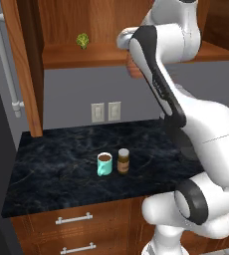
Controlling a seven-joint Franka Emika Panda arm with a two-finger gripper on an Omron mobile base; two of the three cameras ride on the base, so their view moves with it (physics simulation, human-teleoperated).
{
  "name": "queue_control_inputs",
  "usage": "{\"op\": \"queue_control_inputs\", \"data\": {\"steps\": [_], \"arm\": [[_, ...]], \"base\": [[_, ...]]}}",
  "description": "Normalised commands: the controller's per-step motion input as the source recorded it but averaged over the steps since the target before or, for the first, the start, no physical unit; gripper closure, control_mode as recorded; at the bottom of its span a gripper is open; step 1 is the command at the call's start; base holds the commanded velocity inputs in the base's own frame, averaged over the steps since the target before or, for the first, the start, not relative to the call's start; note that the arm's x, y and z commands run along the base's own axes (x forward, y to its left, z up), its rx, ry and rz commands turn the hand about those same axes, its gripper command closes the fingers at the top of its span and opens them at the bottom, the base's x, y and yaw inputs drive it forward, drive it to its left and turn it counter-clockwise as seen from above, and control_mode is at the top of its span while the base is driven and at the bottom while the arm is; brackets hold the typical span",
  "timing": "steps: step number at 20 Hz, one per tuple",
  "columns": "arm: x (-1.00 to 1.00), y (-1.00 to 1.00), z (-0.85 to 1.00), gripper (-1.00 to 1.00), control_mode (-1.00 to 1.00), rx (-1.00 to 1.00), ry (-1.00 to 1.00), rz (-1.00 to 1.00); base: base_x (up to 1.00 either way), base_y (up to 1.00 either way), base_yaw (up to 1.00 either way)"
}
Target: Pick the cinnamon and honey bottle from the cabinet and place them next to the mug.
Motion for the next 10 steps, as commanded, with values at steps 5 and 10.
{"op": "queue_control_inputs", "data": {"steps": [5,10], "arm": [[-0.75,-0.41,-0.38,1.00,-1.00,0.00,0.00,0.11],[-0.32,-0.48,-0.35,1.00,-1.00,0.00,-0.01,0.27]], "base": [[0.00,0.00,0.00],[0.00,0.00,0.00]]}}
